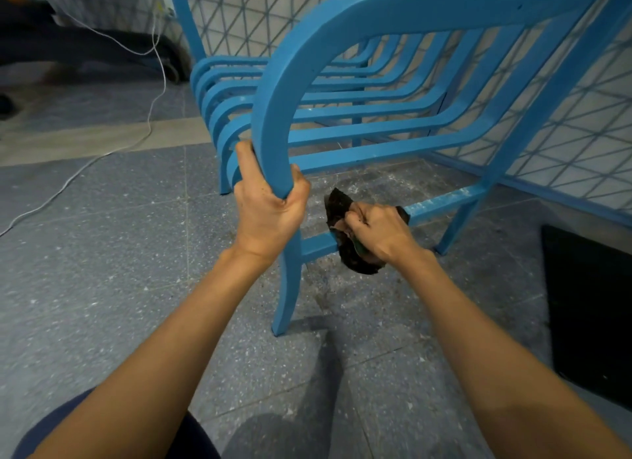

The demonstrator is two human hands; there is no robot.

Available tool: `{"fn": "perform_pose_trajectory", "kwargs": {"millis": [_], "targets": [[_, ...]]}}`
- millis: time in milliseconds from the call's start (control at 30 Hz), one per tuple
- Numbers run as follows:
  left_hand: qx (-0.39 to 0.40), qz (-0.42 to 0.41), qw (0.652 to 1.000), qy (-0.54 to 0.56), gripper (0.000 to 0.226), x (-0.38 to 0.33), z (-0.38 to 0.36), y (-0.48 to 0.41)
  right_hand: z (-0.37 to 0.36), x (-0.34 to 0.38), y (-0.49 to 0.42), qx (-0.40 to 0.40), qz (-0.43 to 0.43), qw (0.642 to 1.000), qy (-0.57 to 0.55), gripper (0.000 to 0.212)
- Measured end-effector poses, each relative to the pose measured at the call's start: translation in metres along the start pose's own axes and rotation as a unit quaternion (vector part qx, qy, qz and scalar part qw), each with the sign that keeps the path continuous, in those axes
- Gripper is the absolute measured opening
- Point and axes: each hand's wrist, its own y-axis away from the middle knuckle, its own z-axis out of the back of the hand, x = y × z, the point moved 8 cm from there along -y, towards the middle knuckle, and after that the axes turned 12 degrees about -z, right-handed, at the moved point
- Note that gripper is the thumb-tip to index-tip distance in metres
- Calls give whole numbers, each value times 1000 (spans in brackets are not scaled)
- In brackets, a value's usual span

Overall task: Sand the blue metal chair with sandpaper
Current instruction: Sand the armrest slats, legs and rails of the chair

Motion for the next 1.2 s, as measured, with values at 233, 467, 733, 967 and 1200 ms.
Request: {"fn": "perform_pose_trajectory", "kwargs": {"millis": [233,467,733,967,1200], "targets": [[-53,40,998,-6,47,49,59,-7,-25,50,22,-1,51,999,15,27],[-45,18,999,-6,29,58,106,-3,-54,86,48,-27,40,998,44,39],[-23,120,980,-156,44,54,136,-8,-64,116,63,-41,20,999,24,31],[-43,50,963,-262,34,-41,116,21,-33,105,63,97,35,975,-198,54],[489,-47,809,-323,65,30,-38,96,58,10,74,-37,18,981,-188,20]]}}
